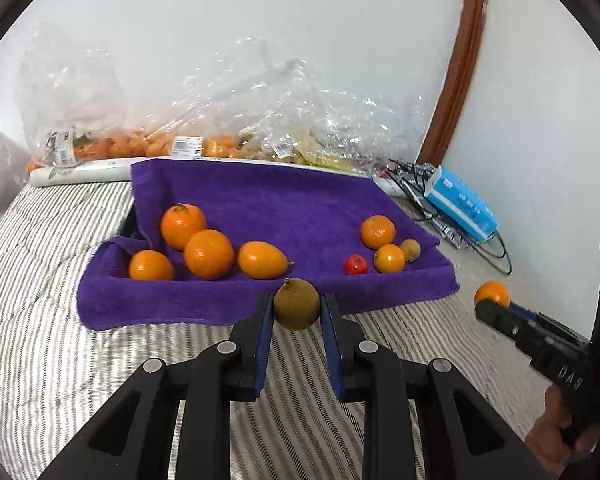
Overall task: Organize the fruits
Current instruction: 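Carry the orange and yellow fruit over the purple towel with both tools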
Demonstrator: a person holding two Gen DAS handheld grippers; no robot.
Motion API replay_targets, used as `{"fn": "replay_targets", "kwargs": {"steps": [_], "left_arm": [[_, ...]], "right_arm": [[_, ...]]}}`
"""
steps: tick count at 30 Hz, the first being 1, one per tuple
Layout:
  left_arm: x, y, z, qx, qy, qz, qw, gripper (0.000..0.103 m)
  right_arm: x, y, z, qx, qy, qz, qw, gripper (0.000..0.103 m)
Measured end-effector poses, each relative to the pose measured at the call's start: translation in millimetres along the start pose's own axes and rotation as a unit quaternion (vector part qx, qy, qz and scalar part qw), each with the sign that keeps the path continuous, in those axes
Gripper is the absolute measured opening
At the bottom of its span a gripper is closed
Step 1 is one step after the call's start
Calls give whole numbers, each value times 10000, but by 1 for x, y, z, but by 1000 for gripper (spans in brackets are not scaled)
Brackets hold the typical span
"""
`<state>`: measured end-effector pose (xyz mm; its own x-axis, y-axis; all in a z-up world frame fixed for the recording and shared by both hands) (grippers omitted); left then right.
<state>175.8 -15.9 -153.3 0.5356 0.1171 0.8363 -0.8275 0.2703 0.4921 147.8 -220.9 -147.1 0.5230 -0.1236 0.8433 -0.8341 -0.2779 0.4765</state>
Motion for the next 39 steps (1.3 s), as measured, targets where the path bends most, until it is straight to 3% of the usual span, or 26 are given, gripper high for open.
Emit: {"fn": "replay_targets", "kwargs": {"steps": [11, 39], "left_arm": [[52, 20, -35, 363, 144, 292, 9988, 23], [86, -30, -55, 601, 327, 215, 9974, 23]], "right_arm": [[55, 2, -34, 122, 477, 500, 9975, 32], [87, -70, -58, 406, 890, 403, 9944, 32]]}}
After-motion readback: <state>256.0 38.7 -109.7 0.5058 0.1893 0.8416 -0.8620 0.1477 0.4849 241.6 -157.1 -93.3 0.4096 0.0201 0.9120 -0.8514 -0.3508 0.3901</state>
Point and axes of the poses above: each gripper's, at about its wrist camera, not at the fingertips, and y roughly against the way its jaws point, z to its right, x to its top, the point moved 5 cm from there along -y, roughly the way its jaws point, and after that the axes turned 9 degrees about z, right-handed, at the moved point
